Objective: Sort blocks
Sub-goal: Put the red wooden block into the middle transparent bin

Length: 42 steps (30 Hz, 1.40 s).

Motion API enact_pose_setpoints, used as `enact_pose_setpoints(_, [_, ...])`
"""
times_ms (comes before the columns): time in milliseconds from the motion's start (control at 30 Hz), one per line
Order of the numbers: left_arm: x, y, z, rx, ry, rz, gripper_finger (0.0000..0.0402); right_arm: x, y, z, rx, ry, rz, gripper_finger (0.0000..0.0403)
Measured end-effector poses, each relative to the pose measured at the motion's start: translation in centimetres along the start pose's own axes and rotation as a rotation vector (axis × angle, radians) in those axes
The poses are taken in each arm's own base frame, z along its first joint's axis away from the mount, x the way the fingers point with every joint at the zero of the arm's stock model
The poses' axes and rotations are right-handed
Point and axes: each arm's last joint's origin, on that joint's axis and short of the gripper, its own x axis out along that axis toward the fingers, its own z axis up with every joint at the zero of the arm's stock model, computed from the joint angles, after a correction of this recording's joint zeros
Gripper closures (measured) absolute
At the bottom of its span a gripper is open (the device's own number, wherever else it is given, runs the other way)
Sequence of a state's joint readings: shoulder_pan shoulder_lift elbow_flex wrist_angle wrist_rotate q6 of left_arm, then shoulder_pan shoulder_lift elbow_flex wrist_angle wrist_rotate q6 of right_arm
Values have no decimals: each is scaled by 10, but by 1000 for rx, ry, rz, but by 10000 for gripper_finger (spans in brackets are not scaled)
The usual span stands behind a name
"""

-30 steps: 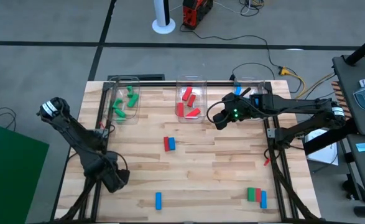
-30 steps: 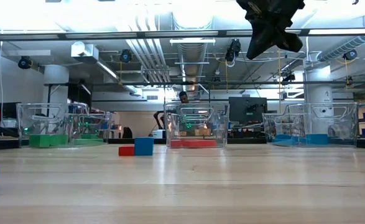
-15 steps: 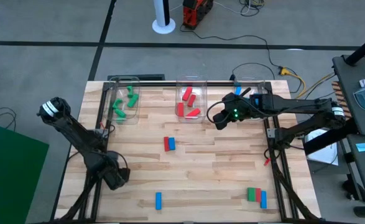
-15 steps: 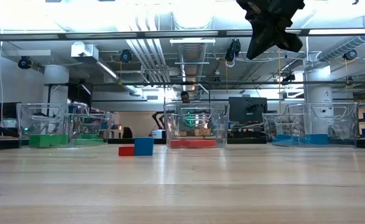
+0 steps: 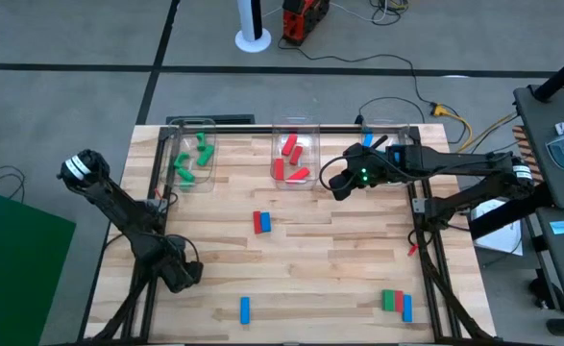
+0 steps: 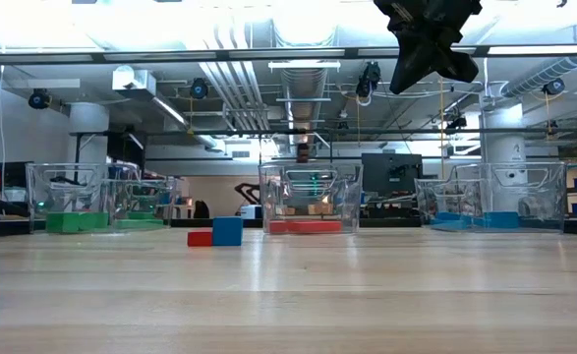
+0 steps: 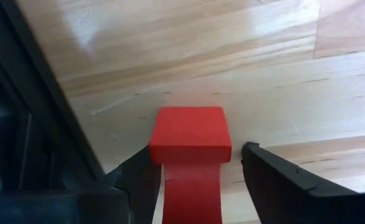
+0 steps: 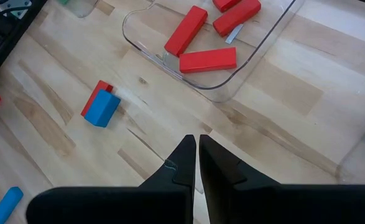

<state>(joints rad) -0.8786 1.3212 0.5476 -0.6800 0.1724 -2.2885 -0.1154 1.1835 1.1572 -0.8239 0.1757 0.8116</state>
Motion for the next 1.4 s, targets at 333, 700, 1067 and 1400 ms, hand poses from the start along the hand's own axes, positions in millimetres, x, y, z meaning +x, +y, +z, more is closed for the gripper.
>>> enact_pose_setpoints(333, [-2,-1,-2,31,-8,-2,316,0,0,0,-1,0,0,390])
enact_pose_setpoints(700, [-32,-19,-23,170,29,-118,382,0,0,0,-21,-1,-1,390])
enact_pose_setpoints(1067, [-46,-17,-25,126,-14,-51,396,0,0,0,-45,-2,-3,390])
enact_pose_setpoints(1400, [-41,-12,-19,126,-44,-9,328,0,0,0,-45,-2,-3,390])
